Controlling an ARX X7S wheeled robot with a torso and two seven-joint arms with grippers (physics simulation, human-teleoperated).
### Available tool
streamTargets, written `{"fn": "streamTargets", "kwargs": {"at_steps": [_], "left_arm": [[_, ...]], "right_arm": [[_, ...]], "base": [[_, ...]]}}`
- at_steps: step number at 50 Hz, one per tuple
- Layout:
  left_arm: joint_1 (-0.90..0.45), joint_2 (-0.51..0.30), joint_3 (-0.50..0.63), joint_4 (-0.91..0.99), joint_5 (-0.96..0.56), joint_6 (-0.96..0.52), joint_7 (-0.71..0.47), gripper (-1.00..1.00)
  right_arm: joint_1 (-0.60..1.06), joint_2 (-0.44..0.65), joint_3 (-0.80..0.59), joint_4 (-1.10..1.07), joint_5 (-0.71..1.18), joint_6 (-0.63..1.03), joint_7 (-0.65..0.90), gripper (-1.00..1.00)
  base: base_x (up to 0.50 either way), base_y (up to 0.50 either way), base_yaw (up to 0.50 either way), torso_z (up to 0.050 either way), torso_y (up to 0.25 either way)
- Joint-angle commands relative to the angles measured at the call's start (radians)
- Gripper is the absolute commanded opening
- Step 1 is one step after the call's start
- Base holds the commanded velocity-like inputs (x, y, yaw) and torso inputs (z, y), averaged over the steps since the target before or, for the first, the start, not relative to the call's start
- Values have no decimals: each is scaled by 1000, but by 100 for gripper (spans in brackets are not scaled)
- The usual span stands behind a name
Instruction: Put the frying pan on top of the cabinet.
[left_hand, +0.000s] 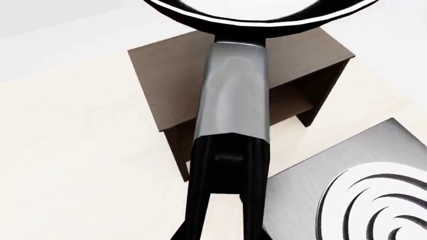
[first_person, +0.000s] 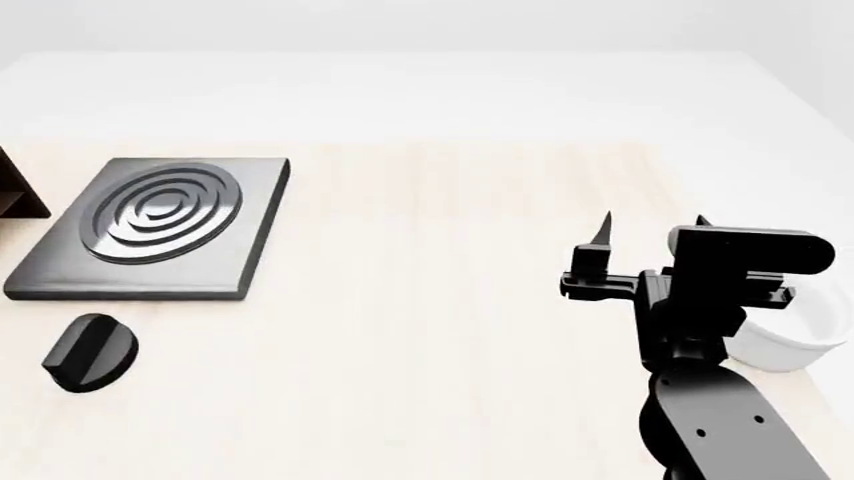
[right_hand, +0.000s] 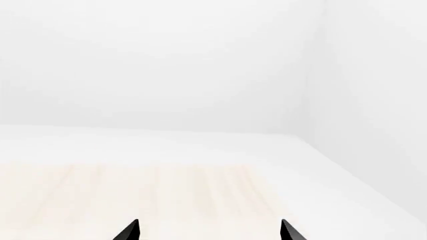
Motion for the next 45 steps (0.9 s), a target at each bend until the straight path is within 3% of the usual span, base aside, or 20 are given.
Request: {"fn": "streamTargets", "kwargs": {"at_steps": [1,14,29,30,45], "left_arm": [[-17,-2,78,1,28,29,21,-100],[-12,-6,61,1,24,38,-6,-100],[-8,-3,44,1,28,34,-12,-100],[-8,-2,45,1,29,33,-14,100],[-21,3,75,0,36,64,23,100]], "right_arm": [[0,3,-3,2,2,-3,3,100],[-1,6,-3,1,8,-2,6,100],[1,8,-10,7,8,-6,10,100],[1,8,-10,7,9,-6,10,100],[1,11,-17,11,10,-9,13,100]], "base": [[0,0,0,0,0],[0,0,0,0,-220],[0,0,0,0,-7],[0,0,0,0,0],[0,0,0,0,233]]}}
